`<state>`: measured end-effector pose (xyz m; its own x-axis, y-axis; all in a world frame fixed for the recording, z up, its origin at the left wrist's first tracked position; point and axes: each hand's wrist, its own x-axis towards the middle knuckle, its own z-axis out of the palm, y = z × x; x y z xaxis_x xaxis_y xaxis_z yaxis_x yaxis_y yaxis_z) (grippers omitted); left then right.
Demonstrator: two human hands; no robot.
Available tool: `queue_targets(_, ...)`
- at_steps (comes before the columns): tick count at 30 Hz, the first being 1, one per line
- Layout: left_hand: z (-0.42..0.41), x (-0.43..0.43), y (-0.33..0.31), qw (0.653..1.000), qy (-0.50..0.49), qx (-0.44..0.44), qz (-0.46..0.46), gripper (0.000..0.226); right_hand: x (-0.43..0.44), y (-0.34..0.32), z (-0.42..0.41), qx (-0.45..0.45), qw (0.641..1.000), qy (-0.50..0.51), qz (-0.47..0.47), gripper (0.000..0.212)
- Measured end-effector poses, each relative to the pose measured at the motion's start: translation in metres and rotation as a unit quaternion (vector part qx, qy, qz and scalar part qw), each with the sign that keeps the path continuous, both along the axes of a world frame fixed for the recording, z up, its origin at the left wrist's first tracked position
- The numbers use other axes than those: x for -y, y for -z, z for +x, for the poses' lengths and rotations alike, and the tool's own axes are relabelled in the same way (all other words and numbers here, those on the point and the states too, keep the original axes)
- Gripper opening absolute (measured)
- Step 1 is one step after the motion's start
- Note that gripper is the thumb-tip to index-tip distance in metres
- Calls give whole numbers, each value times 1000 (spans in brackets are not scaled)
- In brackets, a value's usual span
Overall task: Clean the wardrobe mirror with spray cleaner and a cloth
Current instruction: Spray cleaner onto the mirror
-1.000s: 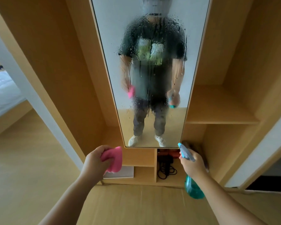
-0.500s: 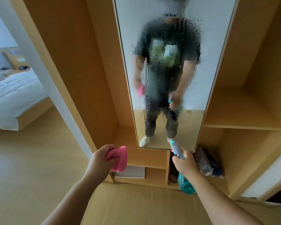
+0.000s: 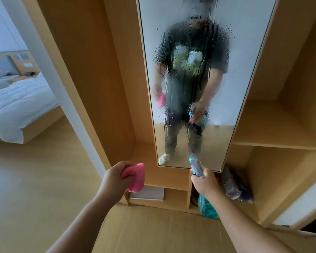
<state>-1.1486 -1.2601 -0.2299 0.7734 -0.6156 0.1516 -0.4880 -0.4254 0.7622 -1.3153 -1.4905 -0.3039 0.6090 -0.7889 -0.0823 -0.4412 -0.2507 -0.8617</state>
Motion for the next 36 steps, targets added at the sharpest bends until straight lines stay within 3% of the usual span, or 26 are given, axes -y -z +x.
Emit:
queue_targets(8, -3, 8, -5, 1000, 14, 18, 5, 34, 27, -9, -5, 84, 989, 118, 8, 19)
queue_targets(13, -11, 23, -5, 999, 33, 27, 6, 35, 34, -12, -22, 86, 990, 114, -9, 17)
queue_targets(20, -40, 65, -7, 997, 73, 9, -8, 44, 47, -24, -79, 126, 986, 105, 10, 32)
queue_targets(28, -93, 129, -13, 988, 149, -27, -4, 43, 84, -75, -146, 167, 976, 127, -54, 41)
queue_targets(36, -155, 202, -36, 960, 274, -17, 59, 41, 102, -145, -181, 218, 967, 125, -28, 38)
